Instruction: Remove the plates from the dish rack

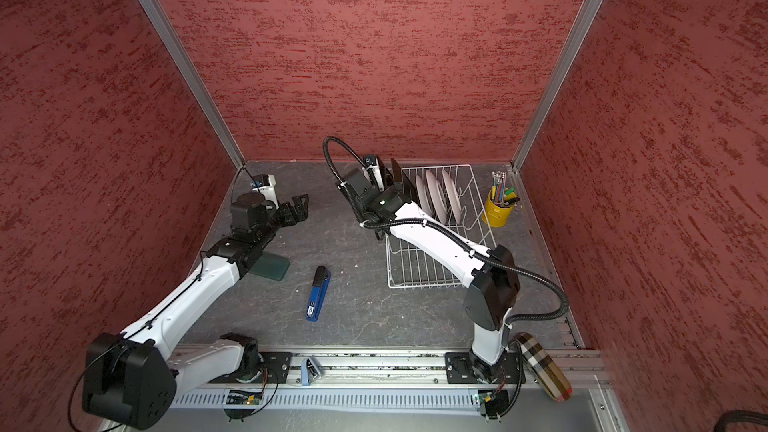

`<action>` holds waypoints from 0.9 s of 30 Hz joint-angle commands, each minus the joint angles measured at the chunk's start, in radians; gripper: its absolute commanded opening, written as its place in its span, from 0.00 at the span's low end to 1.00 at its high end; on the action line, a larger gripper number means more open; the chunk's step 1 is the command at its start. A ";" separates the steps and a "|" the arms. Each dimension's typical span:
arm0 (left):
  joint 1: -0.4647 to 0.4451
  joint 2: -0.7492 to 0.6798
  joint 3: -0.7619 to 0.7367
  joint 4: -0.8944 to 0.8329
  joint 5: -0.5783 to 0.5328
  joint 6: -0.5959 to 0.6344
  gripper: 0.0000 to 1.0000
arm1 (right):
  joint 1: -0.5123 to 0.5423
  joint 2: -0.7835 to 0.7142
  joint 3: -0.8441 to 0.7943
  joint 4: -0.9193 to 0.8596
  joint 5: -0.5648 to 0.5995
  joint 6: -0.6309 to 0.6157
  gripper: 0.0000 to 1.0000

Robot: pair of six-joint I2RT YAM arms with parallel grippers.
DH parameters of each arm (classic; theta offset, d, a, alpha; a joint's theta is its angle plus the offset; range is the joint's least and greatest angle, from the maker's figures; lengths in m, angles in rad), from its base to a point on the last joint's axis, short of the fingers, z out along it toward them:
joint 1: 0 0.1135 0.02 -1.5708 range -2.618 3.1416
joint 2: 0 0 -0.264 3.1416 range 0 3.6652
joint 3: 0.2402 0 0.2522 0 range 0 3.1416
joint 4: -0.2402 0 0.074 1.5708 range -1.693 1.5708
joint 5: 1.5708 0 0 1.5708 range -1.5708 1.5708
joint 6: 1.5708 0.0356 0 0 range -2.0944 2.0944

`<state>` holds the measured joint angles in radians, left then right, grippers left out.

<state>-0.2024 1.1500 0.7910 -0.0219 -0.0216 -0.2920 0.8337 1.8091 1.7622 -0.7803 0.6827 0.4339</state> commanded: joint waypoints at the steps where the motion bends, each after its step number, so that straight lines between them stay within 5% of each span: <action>1: 0.024 0.033 0.008 0.086 0.048 0.020 0.99 | -0.007 -0.016 0.000 0.018 -0.009 0.014 0.99; 11: 0.038 0.031 -0.045 0.122 0.103 -0.083 0.99 | -0.016 0.014 0.022 -0.005 -0.013 0.022 0.98; 27: 0.040 -0.049 0.000 -0.026 0.103 -0.142 0.99 | -0.015 0.104 0.090 -0.073 -0.006 0.021 0.76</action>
<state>-0.1665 1.1419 0.7834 -0.0113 0.0994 -0.4118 0.8219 1.8896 1.8072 -0.8288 0.6594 0.4480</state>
